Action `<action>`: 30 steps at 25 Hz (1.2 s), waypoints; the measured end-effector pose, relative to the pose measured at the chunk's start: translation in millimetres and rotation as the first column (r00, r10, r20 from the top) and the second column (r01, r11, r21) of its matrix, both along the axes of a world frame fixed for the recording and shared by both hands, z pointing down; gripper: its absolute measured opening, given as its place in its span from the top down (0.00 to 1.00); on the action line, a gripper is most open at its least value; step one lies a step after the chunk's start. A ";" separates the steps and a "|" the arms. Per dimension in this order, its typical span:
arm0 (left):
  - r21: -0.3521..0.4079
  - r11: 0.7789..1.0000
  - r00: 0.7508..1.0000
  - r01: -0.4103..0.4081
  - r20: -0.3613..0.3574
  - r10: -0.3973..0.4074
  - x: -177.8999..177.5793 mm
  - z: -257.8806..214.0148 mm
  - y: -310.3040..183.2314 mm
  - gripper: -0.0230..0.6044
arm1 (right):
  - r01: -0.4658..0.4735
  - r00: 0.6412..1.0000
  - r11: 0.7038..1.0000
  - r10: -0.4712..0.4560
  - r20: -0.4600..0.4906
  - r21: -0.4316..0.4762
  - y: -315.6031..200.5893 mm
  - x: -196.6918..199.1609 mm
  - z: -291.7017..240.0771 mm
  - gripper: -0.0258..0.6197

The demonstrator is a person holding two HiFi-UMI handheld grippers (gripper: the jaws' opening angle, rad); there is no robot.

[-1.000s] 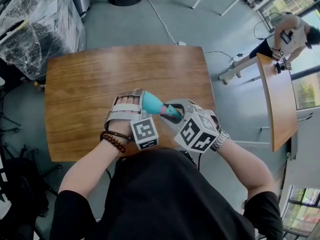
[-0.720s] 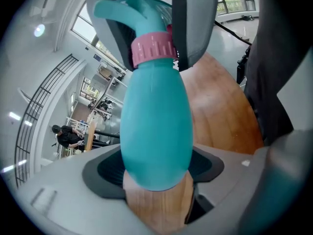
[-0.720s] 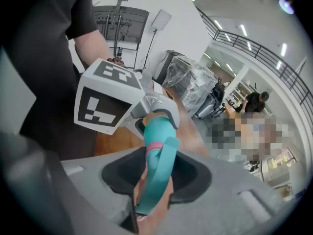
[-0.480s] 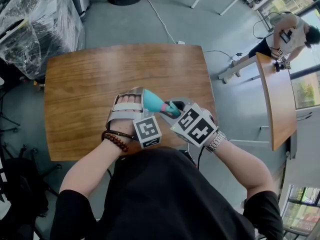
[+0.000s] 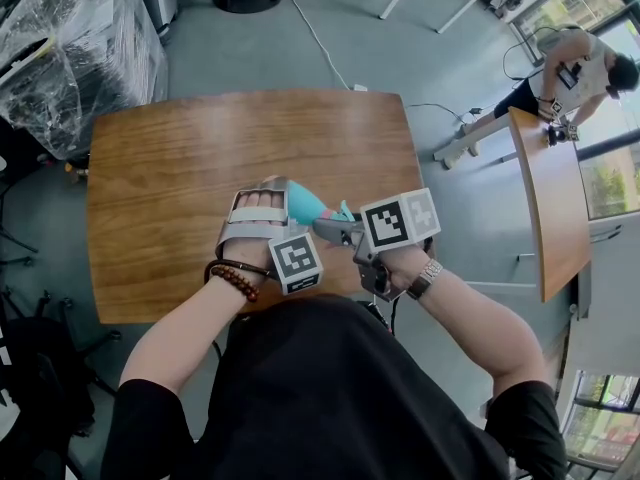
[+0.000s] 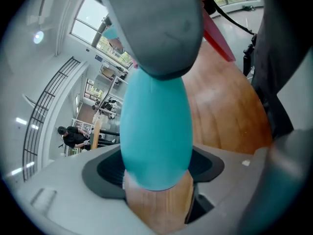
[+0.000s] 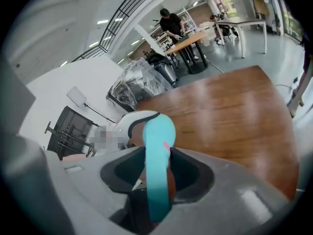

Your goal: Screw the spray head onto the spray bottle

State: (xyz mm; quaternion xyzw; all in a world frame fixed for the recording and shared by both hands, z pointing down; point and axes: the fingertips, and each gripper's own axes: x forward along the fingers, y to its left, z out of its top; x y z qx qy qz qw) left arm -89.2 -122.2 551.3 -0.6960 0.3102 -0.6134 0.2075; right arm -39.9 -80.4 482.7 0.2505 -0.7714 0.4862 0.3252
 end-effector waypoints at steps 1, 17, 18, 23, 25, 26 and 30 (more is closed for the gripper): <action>-0.007 1.000 1.000 0.000 -0.017 0.000 1.9 0.0 0.6 0.33 | 0.013 1.000 1.000 -0.013 0.010 0.010 0.8 -2.7 -1.0 0.70; -0.166 0.972 0.977 -0.164 -0.160 0.138 -3.1 18.2 11.2 0.33 | 0.808 0.545 0.179 -0.586 -0.599 0.561 20.0 5.1 -109.4 0.51; -0.183 0.965 0.972 -0.190 -0.171 0.159 -2.0 19.3 13.9 0.33 | 0.874 0.425 0.037 -0.542 -0.725 0.485 22.0 11.8 -98.9 0.51; -0.243 0.914 0.936 -0.323 -0.227 0.270 17.1 18.4 31.5 0.32 | 0.886 0.027 -0.436 -0.298 -0.954 0.161 41.8 16.7 -41.7 0.51; -0.257 0.894 0.921 -0.367 -0.236 0.310 24.4 18.4 38.8 0.32 | 0.842 -0.002 -0.522 -0.258 -0.966 0.137 49.1 4.9 -35.2 0.52; -0.264 0.885 0.915 -0.383 -0.242 0.324 27.4 18.7 42.0 0.32 | 0.824 -0.011 -0.551 -0.253 -0.967 0.135 52.6 0.2 -32.4 0.54; -0.279 0.866 0.901 -0.415 -0.258 0.348 37.6 17.5 50.6 0.32 | 0.784 -0.045 -0.607 -0.264 -0.963 0.129 63.5 -3.3 -22.3 0.76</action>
